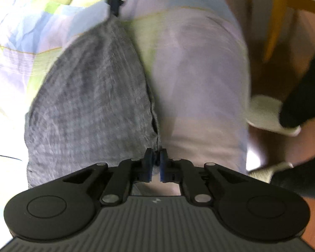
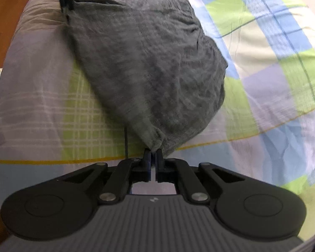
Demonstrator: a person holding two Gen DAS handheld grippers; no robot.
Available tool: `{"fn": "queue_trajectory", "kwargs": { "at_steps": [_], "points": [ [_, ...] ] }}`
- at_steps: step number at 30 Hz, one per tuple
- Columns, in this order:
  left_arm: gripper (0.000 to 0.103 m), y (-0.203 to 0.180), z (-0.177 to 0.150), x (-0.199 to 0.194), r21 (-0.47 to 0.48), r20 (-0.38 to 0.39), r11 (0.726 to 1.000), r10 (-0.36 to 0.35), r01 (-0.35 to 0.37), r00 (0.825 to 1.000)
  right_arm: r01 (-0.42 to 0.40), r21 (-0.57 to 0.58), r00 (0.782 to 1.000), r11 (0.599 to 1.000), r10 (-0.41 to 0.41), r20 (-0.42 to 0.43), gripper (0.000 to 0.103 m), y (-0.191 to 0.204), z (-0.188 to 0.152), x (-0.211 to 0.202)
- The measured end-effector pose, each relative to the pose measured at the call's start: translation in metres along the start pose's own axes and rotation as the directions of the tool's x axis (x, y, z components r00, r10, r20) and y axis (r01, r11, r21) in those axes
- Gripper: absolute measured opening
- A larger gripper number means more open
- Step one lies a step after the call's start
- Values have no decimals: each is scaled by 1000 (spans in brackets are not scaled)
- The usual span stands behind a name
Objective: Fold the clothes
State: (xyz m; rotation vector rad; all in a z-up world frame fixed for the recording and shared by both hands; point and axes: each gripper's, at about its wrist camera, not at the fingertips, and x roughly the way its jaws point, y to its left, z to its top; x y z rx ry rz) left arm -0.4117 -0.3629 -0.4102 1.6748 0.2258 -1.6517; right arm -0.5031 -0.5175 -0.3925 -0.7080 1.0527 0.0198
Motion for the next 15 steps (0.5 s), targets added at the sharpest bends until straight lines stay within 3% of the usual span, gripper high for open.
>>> {"fn": "queue_trajectory", "kwargs": {
  "at_steps": [5,7,9,10,11,15],
  "points": [
    [5,-8,4,23,1,-6,1000,12,-12,1000,-62,-67,991,996,54,-126,0,22,-4,9],
    [5,-12,7,19,-1,14,1000,25,-25,1000,-50,-78,990,996,39,-134,1,25,-3,4],
    [10,-17,5,6,-27,32,1000,5,-4,999,-60,47,986,997,66,-151,6,18,3,-8],
    [24,-21,2,-3,-40,39,999,-14,16,999,-55,113,985,992,72,-155,11,15,6,-15],
    [26,-24,-3,-11,-55,41,998,-27,29,999,-41,169,987,985,66,-149,16,13,12,-22],
    [29,-22,-47,-36,-143,-36,989,16,-21,999,-45,345,995,938,74,-70,19,19,45,-53]
  ]
}}
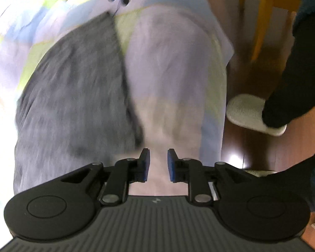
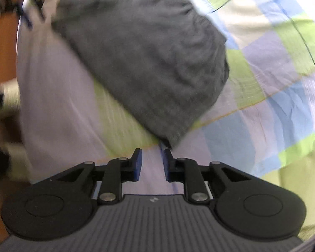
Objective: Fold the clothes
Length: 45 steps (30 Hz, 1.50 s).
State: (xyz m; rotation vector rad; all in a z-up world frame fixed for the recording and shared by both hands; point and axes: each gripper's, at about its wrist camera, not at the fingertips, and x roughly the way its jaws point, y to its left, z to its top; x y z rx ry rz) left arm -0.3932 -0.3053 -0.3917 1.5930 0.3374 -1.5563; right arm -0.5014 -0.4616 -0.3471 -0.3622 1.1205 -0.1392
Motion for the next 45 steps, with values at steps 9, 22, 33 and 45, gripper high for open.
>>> {"fn": "queue_trajectory", "kwargs": {
  "at_steps": [9,22,33,45],
  "points": [
    [48,77,-155,37,223,-182,944,286,-244,941,-84,18,989,996,81,120,34,111,115,6],
    [78,109,-218,54,407,167,878,199,-251,966,142,136,989,980,-146,21,38,181,196,59],
    [0,96,-219,60,404,209,864,233,-301,950,217,14,976,976,-218,31,36,197,196,70],
    [0,90,-259,12,497,180,829,191,-257,965,93,186,992,978,-106,64,4,180,198,42]
  ]
}}
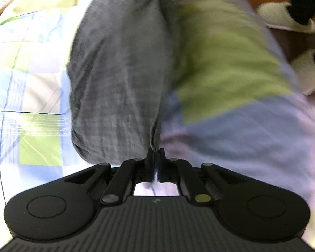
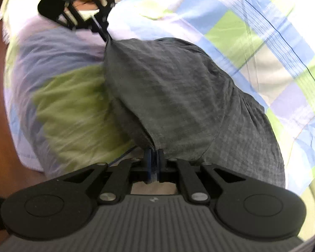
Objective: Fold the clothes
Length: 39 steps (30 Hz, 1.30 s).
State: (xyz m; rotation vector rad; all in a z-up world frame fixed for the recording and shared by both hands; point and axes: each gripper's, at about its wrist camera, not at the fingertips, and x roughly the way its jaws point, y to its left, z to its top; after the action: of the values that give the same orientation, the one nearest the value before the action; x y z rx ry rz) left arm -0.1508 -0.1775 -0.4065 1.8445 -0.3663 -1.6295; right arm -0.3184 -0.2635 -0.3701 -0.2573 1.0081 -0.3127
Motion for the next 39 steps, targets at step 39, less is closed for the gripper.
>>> {"fn": "queue_trajectory", "kwargs": {
  "at_steps": [39],
  "points": [
    [35,18,94,4,-334,182,936,-53,113,982,54,10,998,998,-54,-39,24,8,-15,12]
  ]
}}
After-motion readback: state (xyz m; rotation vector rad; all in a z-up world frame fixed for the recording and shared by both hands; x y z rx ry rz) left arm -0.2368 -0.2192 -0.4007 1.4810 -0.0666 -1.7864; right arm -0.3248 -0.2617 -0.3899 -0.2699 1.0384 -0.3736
